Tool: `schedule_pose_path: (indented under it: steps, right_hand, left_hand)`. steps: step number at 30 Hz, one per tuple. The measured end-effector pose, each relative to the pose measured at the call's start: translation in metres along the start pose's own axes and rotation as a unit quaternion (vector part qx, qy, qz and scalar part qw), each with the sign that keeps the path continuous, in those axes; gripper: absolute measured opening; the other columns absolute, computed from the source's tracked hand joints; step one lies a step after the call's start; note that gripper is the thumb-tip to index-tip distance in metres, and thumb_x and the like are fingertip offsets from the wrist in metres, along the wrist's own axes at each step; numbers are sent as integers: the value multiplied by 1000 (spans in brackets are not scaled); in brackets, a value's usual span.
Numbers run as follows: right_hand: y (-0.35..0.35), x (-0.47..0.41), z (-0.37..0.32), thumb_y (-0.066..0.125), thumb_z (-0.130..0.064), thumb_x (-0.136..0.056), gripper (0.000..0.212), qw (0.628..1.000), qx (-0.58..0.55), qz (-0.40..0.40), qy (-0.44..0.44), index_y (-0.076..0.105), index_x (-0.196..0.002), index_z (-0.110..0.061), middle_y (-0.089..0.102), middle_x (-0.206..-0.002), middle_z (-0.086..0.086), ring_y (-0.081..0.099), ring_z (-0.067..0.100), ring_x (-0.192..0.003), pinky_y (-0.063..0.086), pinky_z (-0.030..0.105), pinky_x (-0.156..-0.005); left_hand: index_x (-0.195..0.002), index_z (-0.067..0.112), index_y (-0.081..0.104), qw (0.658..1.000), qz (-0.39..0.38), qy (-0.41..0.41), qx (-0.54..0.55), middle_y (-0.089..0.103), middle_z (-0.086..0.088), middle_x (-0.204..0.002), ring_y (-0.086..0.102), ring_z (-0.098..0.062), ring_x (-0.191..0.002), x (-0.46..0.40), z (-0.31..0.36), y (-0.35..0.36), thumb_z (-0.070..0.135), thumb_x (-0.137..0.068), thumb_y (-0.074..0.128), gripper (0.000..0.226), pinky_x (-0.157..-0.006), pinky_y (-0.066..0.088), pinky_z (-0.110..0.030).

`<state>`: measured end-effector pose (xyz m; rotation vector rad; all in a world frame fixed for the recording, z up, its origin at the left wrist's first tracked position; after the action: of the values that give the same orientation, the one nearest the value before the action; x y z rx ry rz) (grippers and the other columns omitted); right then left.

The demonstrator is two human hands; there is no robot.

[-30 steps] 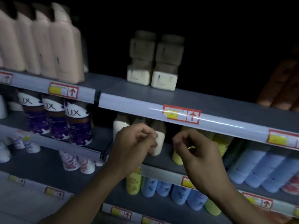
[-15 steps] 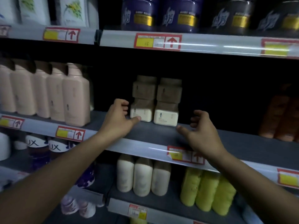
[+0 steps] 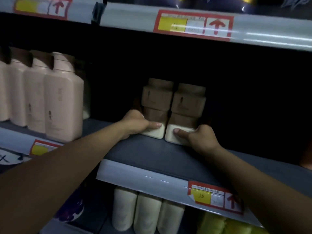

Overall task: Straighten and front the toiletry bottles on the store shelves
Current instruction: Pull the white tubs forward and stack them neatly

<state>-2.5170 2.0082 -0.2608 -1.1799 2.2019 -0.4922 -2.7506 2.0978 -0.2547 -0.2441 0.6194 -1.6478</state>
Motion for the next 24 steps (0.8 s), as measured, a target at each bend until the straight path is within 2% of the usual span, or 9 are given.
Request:
schedule_pose_path:
  steps: [4, 8, 11, 14, 18, 20, 22, 24]
  right_hand:
    - [3, -3, 3, 85, -69, -66, 68, 997, 73, 9, -16, 74, -84, -4, 76, -87, 5, 72, 24, -84, 61, 41, -78]
    - [-1, 0, 2, 84, -71, -66, 67, 995, 97, 14, -19, 67, -77, -6, 73, -86, 7, 71, 26, -83, 55, 36, -67]
    - [-5, 5, 0, 84, -72, -65, 68, 994, 110, 10, -24, 65, -80, -9, 71, -89, 6, 69, 26, -85, 56, 36, -70]
    - [-9, 12, -1, 84, -74, -61, 72, 994, 109, 2, -30, 64, -89, -12, 71, -96, 6, 69, 26, -91, 56, 35, -73]
    - [-18, 28, -8, 90, -60, -66, 70, 995, 96, -16, -32, 51, -101, -15, 66, -115, 7, 66, 27, -105, 54, 35, -83]
    - [-22, 35, -12, 92, -55, -65, 72, 996, 83, -26, -38, 45, -104, -18, 66, -122, 7, 66, 27, -111, 55, 38, -91]
    - [-26, 44, -17, 94, -53, -63, 78, 996, 68, -34, -45, 41, -109, -18, 66, -128, 8, 65, 27, -115, 55, 42, -97]
    - [-28, 52, -19, 95, -51, -62, 84, 996, 58, -35, -57, 36, -113, -20, 65, -129, 7, 66, 28, -116, 55, 45, -99]
  left_hand:
    - [-67, 16, 56, 999, 22, 26, -20, 55, 6, -71, 53, -6, -65, 0, -2, 2, 51, -71, 91, 50, -50, 35, -22]
    - [-67, 17, 52, 998, 36, 45, -38, 52, 7, -69, 49, -6, -63, 4, 0, 0, 46, -74, 92, 49, -44, 32, -16]
    - [-80, 13, 59, 996, 41, 56, -47, 62, 2, -83, 59, -10, -75, 8, 0, -3, 48, -68, 94, 52, -57, 44, -26]
    - [-91, 15, 53, 995, 38, 64, -60, 61, 0, -97, 60, -12, -88, 15, 3, -8, 49, -66, 95, 60, -68, 49, -29]
    - [-105, 18, 45, 994, 20, 71, -86, 58, 0, -108, 59, -18, -100, 25, 4, -12, 55, -63, 95, 75, -85, 50, -34]
    - [-108, 23, 41, 994, 6, 81, -74, 65, -1, -115, 64, -19, -106, 31, 4, -14, 65, -49, 92, 89, -96, 55, -40]
    - [-105, 30, 35, 994, 1, 88, -61, 70, 0, -116, 68, -19, -107, 35, -1, -15, 71, -39, 87, 93, -97, 56, -44]
    - [-105, 33, 33, 995, -2, 96, -42, 72, 0, -114, 71, -19, -105, 39, -5, -17, 68, -40, 89, 94, -97, 58, -44]
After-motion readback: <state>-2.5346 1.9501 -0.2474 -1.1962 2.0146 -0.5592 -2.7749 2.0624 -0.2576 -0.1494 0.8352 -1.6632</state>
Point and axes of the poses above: each hand's wrist, its own x-axis away from the middle knuckle, its own y-axis out of the palm, z = x × y, the point moved 8 cm from there along -x, towards the middle knuckle
